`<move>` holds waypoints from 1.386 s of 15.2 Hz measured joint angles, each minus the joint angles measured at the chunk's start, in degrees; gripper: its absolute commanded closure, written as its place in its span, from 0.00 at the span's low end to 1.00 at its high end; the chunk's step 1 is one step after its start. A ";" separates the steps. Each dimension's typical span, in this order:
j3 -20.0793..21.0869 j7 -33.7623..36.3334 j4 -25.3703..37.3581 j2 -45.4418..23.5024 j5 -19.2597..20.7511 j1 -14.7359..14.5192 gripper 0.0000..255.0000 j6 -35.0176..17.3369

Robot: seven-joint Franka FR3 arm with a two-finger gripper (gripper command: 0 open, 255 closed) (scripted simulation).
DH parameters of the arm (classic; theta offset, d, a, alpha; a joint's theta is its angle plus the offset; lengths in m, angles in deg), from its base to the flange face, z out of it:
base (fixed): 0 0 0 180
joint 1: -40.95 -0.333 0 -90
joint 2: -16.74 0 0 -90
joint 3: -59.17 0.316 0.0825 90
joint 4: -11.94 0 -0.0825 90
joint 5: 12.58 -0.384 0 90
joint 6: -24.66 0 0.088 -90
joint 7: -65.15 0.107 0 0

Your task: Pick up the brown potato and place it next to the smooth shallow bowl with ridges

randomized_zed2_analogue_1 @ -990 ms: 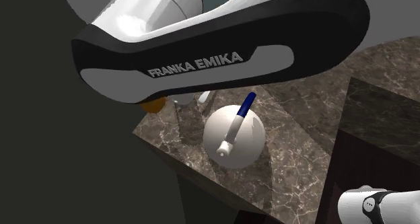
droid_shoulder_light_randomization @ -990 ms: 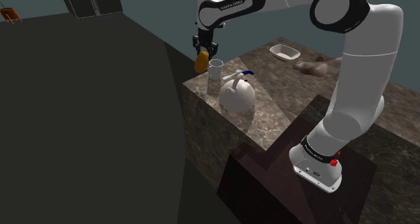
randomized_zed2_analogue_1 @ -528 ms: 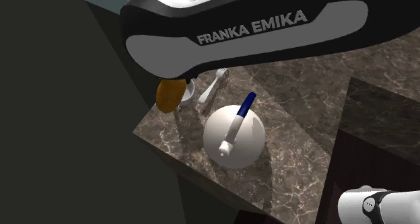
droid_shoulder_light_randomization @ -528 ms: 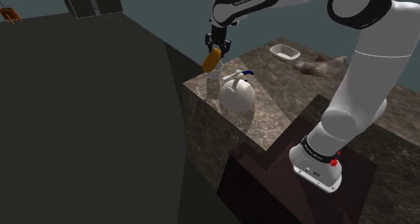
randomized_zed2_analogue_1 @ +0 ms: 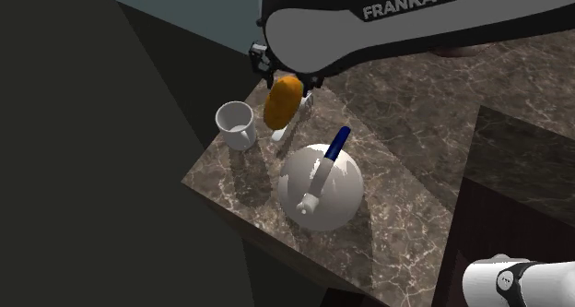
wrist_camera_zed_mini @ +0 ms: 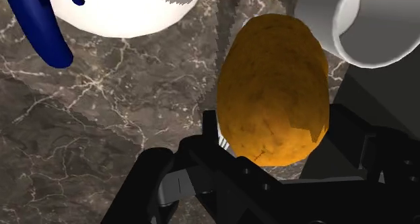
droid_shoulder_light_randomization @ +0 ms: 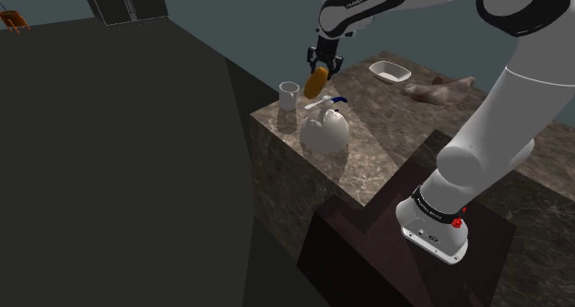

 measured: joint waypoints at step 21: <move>-13.28 -30.23 -10.35 7.87 -3.85 14.94 1.00 -3.34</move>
